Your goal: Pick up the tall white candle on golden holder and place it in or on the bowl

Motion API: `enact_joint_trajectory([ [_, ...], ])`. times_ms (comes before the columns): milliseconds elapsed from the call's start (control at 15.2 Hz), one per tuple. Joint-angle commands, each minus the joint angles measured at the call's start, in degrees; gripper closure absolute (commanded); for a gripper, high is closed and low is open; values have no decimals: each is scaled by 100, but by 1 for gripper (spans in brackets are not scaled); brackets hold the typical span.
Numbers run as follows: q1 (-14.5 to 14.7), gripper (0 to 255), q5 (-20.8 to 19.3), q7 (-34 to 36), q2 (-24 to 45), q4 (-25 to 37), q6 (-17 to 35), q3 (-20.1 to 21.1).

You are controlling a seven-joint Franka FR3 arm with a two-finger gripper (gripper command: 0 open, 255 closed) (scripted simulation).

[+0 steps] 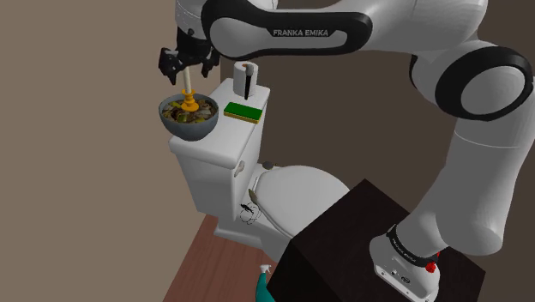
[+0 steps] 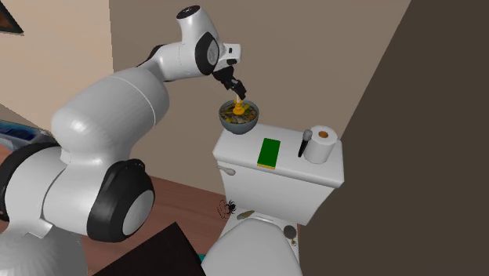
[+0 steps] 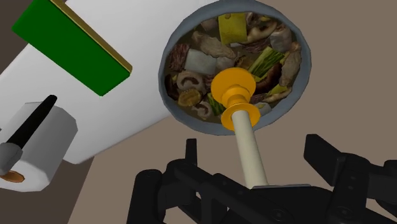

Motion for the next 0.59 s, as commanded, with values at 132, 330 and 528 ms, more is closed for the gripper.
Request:
enact_joint_trajectory([
  [132, 43, 0, 69, -35, -200, 156, -355, 50],
  [330, 43, 0, 69, -35, -200, 156, -355, 50],
  [528, 43, 0, 69, -35, -200, 156, -355, 50],
])
